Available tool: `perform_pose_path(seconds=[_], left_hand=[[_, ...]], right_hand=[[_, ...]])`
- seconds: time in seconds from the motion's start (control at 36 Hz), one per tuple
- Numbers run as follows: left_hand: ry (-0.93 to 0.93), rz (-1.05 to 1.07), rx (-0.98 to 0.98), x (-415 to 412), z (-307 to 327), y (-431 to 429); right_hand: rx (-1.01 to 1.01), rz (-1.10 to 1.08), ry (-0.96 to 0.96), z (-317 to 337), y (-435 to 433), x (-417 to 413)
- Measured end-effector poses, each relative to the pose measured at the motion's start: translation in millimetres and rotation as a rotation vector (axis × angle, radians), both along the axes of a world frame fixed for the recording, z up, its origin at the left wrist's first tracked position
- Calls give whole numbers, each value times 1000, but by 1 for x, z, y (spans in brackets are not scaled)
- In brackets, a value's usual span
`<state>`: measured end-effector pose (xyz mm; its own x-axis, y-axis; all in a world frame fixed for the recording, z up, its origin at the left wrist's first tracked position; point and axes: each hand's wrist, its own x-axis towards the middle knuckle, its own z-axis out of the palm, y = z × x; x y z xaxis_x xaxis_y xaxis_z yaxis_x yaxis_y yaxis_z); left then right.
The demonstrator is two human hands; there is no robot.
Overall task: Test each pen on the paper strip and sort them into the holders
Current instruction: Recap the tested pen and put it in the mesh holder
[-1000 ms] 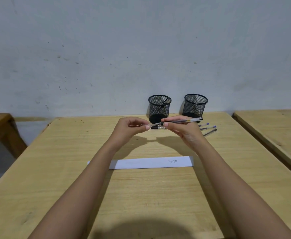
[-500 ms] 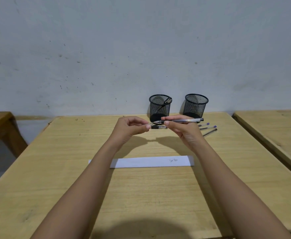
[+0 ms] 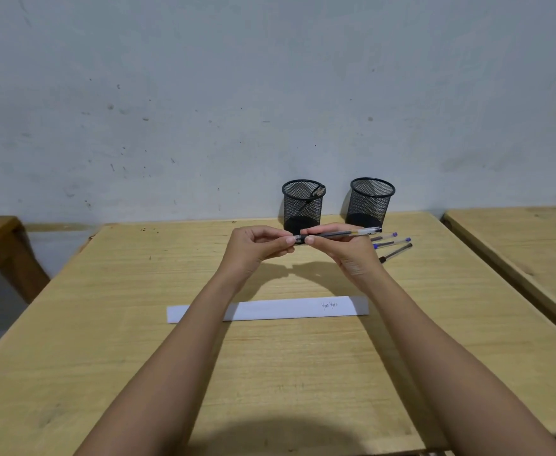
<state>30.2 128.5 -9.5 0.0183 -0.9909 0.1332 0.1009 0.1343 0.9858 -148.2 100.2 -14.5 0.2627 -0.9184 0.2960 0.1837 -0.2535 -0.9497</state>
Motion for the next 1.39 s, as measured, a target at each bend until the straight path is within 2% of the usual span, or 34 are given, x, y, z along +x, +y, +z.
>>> perform_pose_path(seconds=[0.19, 0.39, 0.58, 0.64, 0.81, 0.89, 0.94, 1.08, 1.17, 1.28, 1.33, 1.39], left_hand=[[28, 9, -25, -4, 3, -2], [-90, 34, -91, -5, 15, -7], [-208, 61, -146, 11, 38, -16], [-229, 65, -150, 16, 42, -19], [-261, 122, -195, 10, 52, -35], [-200, 114, -237, -5, 59, -44], [-157, 97, -252, -16, 63, -51], [-170, 156, -268, -26, 65, -72], [-435, 230, -258, -16, 50, -87], [-701, 198, -148, -3, 18, -105], [-713, 154, -115, -2, 8, -111], [-664, 118, -116, -5, 3, -115]], right_hand=[[-27, -34, -16, 1, -1, 2], [5, -25, -51, 5, -2, 1], [114, -87, -272, 15, -12, -14], [56, -112, -162, 15, -15, -23], [-127, -156, 359, 22, -26, -28], [-201, -139, 544, 28, -30, -22], [-226, -153, 603, 30, -33, -16], [-198, -352, 447, 29, -50, -9], [-160, -456, 226, 36, -62, -14], [-119, -512, 17, 46, -82, -17], [-75, -499, -29, 47, -95, -14], [-63, -492, 29, 44, -109, -11]])
